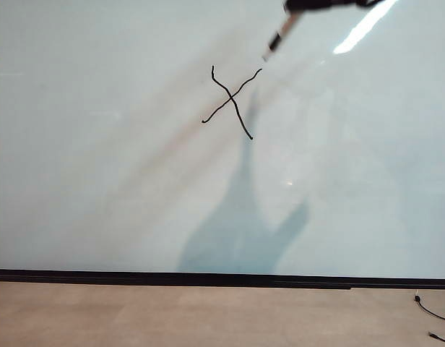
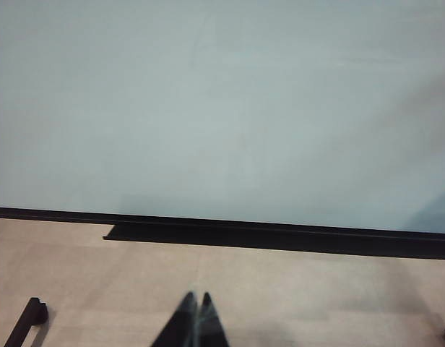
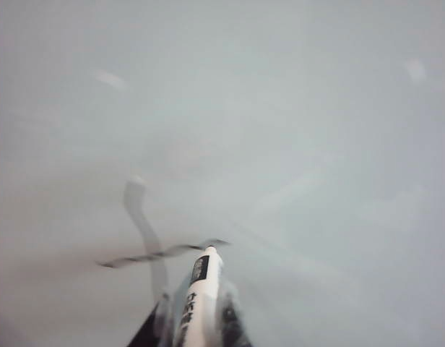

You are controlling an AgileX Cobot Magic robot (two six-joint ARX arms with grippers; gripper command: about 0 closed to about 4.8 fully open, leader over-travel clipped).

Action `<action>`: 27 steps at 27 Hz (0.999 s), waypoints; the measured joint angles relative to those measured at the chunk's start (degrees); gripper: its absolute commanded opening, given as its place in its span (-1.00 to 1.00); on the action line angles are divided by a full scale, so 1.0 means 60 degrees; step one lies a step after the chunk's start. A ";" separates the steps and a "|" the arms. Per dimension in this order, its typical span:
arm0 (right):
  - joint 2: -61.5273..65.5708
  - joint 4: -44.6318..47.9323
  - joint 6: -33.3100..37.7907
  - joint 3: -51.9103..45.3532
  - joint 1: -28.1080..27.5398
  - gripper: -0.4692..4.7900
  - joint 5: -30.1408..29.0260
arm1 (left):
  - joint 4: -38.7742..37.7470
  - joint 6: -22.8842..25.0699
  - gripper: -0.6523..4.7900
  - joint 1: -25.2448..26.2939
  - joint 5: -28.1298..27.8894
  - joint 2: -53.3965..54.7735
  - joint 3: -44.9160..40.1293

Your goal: Pick up the pen on the shelf to the right of the whiteboard and draw a cross mark.

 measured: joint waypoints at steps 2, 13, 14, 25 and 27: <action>-0.0481 -0.0029 -0.0015 -0.0189 0.0350 -0.85 0.0120 | 0.0004 0.0000 -0.78 0.0000 0.0000 0.0000 0.0000; -0.4998 -0.2477 0.0423 -0.2572 0.0499 -0.85 0.0295 | 0.0000 0.0000 -0.78 0.0000 -0.0004 0.0000 0.0000; -0.5657 -0.2565 0.0423 -0.3115 0.0484 -0.85 0.0291 | 0.0004 0.0000 -0.78 0.0000 -0.0007 0.0000 0.0000; -0.9231 -0.3956 0.0426 -0.4830 0.0211 -0.85 0.0342 | 0.0000 -0.0004 -0.78 0.0000 -0.0004 0.0000 0.0000; -0.9592 -0.4364 0.0426 -0.4903 0.0215 -0.85 0.0408 | 0.0000 0.0000 -0.78 0.0000 -0.0004 0.0000 0.0000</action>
